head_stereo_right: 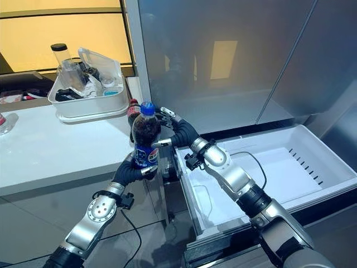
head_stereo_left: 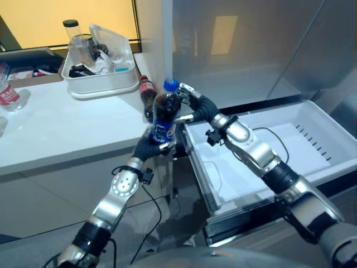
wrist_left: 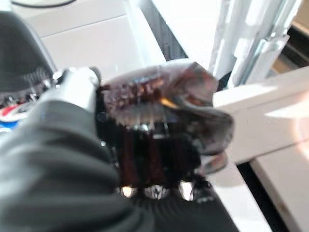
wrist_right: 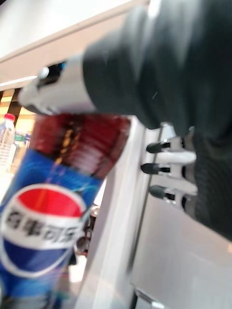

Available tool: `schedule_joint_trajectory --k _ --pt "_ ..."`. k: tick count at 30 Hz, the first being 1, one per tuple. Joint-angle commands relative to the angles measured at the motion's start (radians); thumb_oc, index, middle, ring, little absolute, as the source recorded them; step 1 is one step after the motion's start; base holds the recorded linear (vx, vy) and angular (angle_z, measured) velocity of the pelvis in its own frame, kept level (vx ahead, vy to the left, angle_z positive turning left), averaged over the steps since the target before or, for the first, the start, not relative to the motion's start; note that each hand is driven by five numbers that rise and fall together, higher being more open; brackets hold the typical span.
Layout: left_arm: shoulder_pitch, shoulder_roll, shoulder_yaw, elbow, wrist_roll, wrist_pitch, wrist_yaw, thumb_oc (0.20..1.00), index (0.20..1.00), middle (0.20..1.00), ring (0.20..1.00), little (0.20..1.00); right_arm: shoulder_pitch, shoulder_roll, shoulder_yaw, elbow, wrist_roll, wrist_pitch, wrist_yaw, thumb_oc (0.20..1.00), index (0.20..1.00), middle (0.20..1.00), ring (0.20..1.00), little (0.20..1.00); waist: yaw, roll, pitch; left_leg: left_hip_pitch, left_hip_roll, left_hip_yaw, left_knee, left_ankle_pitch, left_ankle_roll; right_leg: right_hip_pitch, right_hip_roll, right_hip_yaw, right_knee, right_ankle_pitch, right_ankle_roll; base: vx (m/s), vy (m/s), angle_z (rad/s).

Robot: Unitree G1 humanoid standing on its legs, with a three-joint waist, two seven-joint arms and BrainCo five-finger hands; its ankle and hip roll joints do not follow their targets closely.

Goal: Take the drinks into the refrigerator

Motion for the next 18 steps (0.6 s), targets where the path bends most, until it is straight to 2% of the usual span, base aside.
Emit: schedule_joint_trajectory --k 1,11,18 --pt "-0.230 -0.017 0.004 -0.019 0.017 -0.145 0.072 0.200 0.200 0.200 0.200 0.200 -0.071 0.075 0.043 -0.046 0.038 -0.058 0.006 1.000 1.000 1.000 1.000 1.000 0.016 -0.010 -0.044 -0.006 0.005 -0.005 0.001 -0.040 0.012 0.023 -0.035 -0.038 0.004 -0.012 0.068 0.00 0.000 0.00" --pt "-0.190 -0.033 0.024 0.005 0.020 -0.142 0.101 0.200 0.200 0.200 0.200 0.200 -0.019 0.107 0.053 -0.140 0.017 -0.070 0.015 1.000 1.000 1.000 1.000 1.000 0.014 -0.009 -0.044 -0.004 0.005 -0.006 0.001 -0.043 0.014 0.028 -0.036 -0.040 0.004 -0.015 0.067 0.00 0.000 0.00" --pt "-0.202 -0.034 0.006 0.015 -0.001 -0.149 0.108 0.200 0.200 0.200 0.200 0.200 -0.063 0.136 0.089 -0.021 -0.013 -0.048 -0.012 1.000 1.000 1.000 1.000 1.000 0.020 -0.014 -0.046 -0.001 0.007 -0.007 0.001 -0.043 0.013 0.032 -0.035 -0.040 0.004 -0.017 0.066 0.00 0.000 0.00"
